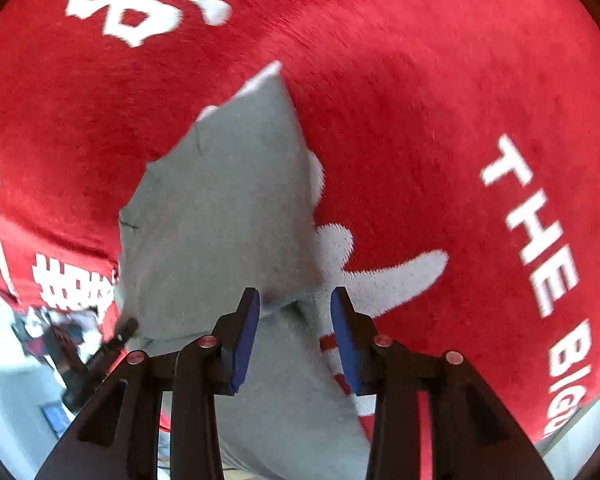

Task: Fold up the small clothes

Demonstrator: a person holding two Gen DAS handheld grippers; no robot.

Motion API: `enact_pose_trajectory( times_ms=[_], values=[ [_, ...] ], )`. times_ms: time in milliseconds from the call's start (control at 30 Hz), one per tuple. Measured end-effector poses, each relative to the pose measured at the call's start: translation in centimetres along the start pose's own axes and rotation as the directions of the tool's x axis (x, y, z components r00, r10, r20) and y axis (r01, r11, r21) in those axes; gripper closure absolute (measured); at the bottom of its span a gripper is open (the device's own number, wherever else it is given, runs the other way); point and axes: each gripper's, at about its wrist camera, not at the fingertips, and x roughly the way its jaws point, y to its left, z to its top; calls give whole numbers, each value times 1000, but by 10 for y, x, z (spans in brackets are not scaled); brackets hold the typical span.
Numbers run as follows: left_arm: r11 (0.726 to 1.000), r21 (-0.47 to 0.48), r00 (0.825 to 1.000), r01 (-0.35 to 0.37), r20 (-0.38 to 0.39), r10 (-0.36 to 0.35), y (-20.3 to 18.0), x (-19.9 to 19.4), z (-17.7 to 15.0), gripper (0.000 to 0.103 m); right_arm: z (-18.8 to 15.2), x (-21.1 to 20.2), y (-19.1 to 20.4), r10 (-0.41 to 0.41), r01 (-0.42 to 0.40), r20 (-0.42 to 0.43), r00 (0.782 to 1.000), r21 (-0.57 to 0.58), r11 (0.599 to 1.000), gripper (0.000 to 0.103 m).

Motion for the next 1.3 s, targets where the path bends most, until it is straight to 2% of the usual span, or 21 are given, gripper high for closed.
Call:
enact_pose_trajectory(
  times_ms=[100,267,433,500,600,633,733,833,933,1000,1100,1167,1233,1300],
  values=[
    [1000,19,1000,-9,-4,9,0,0,-4,96,-3,10,7,-62,62,16,998,-39,997,90],
    [999,24,1000,-22,-19,23,8,-3,-16,96,-7,11,17,-106,107,11,994,-114,988,89],
    [993,5,993,-118,4,118,20,-16,-17,95,-8,13,29,-174,175,19,985,-148,973,87],
    [984,18,984,-176,15,176,25,-20,-15,95,-13,6,33,-232,237,48,971,-177,955,87],
    [985,15,985,-172,34,171,30,-32,-12,96,-20,-9,41,-343,364,130,930,-208,908,87],
    [985,22,984,-171,47,170,27,-37,-11,95,-20,-17,43,-342,370,157,926,-210,905,87],
    [988,38,987,-147,67,144,20,-42,-8,96,-14,-24,54,-287,326,180,941,-250,912,87],
    [990,61,991,-126,54,123,6,-28,-4,96,-1,-11,75,-277,323,182,944,-315,893,87],
    [988,75,990,-137,37,134,-8,-7,0,96,19,6,92,-278,334,199,940,-364,870,87],
    [984,74,987,-160,29,158,-11,1,0,95,35,22,100,-270,321,182,946,-385,865,87],
    [980,65,982,-190,25,189,-10,11,1,96,51,43,102,-316,357,166,934,-409,840,87],
    [979,60,981,-193,32,192,-10,12,3,95,58,53,98,-369,405,169,914,-419,813,88],
    [978,59,980,-198,28,197,-10,12,5,95,63,49,94,-378,426,196,905,-401,811,91],
    [976,60,978,-208,24,207,-10,12,7,95,67,44,89,-381,426,192,905,-366,827,91]
  ],
)
